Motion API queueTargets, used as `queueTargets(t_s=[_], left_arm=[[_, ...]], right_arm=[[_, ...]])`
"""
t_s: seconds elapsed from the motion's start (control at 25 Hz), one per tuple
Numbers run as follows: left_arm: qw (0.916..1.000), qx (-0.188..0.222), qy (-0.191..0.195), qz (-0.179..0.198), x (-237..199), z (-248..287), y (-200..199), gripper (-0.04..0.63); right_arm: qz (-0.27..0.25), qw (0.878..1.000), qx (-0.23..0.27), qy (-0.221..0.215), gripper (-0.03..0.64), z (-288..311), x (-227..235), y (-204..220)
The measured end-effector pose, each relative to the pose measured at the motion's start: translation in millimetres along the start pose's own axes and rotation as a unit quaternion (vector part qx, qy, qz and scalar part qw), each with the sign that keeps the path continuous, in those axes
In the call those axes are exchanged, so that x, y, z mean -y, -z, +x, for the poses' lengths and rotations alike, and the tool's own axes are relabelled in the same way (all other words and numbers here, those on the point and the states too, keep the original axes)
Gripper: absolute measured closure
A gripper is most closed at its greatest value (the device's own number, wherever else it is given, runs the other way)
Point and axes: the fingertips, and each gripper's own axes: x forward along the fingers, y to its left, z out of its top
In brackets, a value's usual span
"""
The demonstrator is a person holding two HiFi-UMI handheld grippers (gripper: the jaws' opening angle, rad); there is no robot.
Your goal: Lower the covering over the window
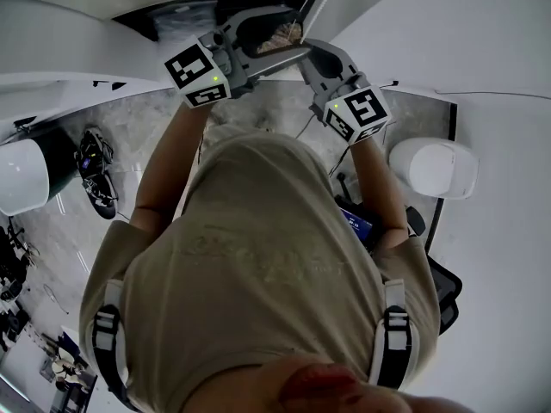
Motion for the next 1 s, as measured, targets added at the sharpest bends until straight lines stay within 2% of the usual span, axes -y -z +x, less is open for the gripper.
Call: queueTargets(t_s=[0.04,0.08,0.12,0.24,0.28,0.32,0.4,0.44,0.56,0.6,0.64,0.76,0.84,0.92,1.0], left_arm=[[0.9999,-0.004,-0.005,0.014,1.2,9.8,-7.5,0.364],[0.9995,-0.012,-0.010,0.026,2.0,18.2,-11.5,0.438],[0.9993,-0.020,-0.013,0.029,2.0,23.5,-12.9,0.568],[0.9993,-0.018,-0.029,0.015,-4.5,17.7,-10.3,0.571],[0.9988,-0.022,-0.038,0.022,-8.7,11.7,-6.5,0.571],[0.9979,-0.034,-0.045,0.033,-12.1,6.3,0.4,0.571],[0.9961,-0.066,-0.039,0.044,-11.0,1.2,23.9,0.572],[0.9957,-0.080,-0.026,0.040,-5.1,1.8,37.8,0.571],[0.9958,-0.089,0.014,0.017,23.0,8.6,62.9,0.571],[0.9959,-0.087,0.021,0.012,30.7,10.3,64.3,0.571],[0.9960,-0.085,0.025,0.008,36.4,10.8,63.9,0.571],[0.9967,-0.070,0.040,-0.010,41.4,-0.8,54.8,0.569],[0.9981,-0.032,0.036,-0.039,32.5,-12.8,36.0,0.379],[0.9994,0.004,0.012,-0.033,20.8,-13.6,7.6,0.378],[1.0000,-0.002,-0.009,0.000,16.7,0.9,-12.6,0.379]], right_arm=[[0.003,1.000,-0.005,-0.007,0.607,-1.1,-5.1,3.2],[-0.001,1.000,-0.007,-0.011,0.607,-2.1,-9.4,2.3],[-0.009,1.000,-0.008,-0.015,0.607,-2.8,-11.9,0.8],[-0.008,0.999,0.010,-0.037,0.607,-10.2,-12.0,-1.0],[0.010,0.998,0.036,-0.042,0.567,-16.7,-9.3,-6.3],[0.035,0.996,0.071,-0.040,0.480,-24.9,-4.8,-16.7],[0.068,0.988,0.138,-0.019,0.459,-39.7,4.3,-44.9],[0.064,0.986,0.152,-0.006,0.459,-41.8,5.6,-56.0],[0.004,0.991,0.130,0.021,0.465,-30.2,-1.0,-66.5],[-0.015,0.993,0.118,0.026,0.503,-27.0,-4.6,-66.6],[-0.029,0.993,0.109,0.031,0.585,-25.8,-7.4,-66.7],[-0.029,0.993,0.107,0.051,0.601,-27.1,-7.8,-65.9],[-0.013,0.993,0.104,0.051,0.601,-25.8,-4.1,-56.2],[-0.005,0.997,0.067,0.037,0.601,-17.8,-5.1,-32.4],[0.005,0.999,0.037,0.015,0.601,-10.1,-14.5,-13.5]])
